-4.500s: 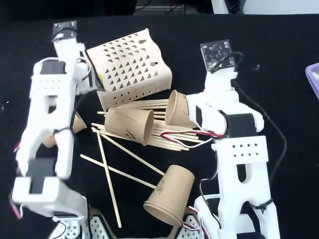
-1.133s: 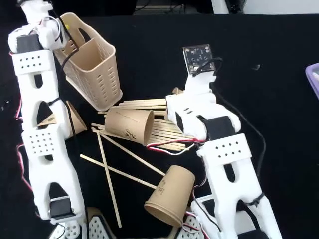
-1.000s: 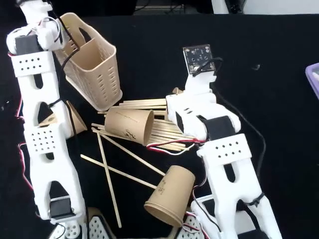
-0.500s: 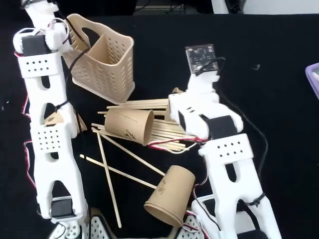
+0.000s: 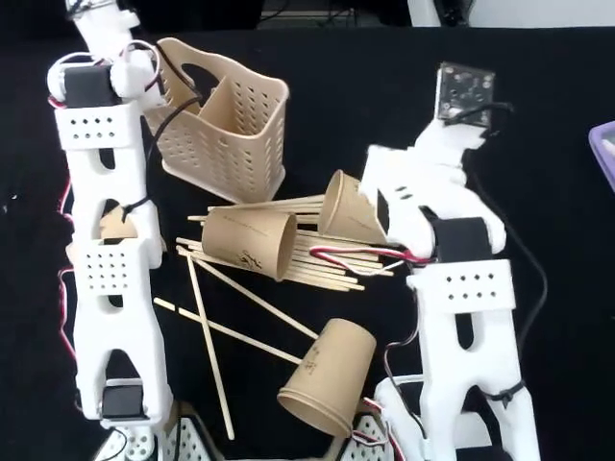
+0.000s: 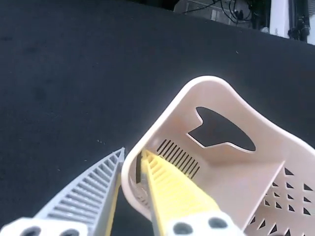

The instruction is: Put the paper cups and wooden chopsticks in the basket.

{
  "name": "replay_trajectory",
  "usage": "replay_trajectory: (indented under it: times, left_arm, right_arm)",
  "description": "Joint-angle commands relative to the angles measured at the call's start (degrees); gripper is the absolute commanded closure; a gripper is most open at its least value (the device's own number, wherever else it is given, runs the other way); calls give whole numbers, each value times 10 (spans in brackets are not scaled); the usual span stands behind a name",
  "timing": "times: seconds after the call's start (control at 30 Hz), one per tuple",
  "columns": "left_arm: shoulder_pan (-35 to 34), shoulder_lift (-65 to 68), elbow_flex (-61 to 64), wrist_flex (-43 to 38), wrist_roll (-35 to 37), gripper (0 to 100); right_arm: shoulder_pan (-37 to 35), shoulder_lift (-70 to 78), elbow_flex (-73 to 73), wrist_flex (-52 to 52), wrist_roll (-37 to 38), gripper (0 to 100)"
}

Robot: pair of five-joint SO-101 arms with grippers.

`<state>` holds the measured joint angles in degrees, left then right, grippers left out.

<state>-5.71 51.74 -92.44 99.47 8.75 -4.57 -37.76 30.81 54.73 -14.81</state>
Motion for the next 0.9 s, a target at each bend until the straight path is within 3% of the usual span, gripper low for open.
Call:
replay_trajectory:
  times: [0.0, 0.3, 0.43, 0.57, 0.87]
  left_arm:
    - [64, -38, 58, 16, 6, 970]
    - [105, -274, 378, 11, 7, 970]
    - [106, -316, 480, -39, 7, 970]
    - [106, -323, 511, -55, 40, 970]
    - [110, -323, 510, -49, 61, 970]
  right_arm:
    - [-28, -1, -38, 1, -12, 810]
    - [-35, -1, -45, 4, -13, 810]
    - [-54, -1, -47, 1, -43, 777]
    - [-105, 0, -44, -6, -57, 663]
    - [-121, 32, 71, -179, -52, 762]
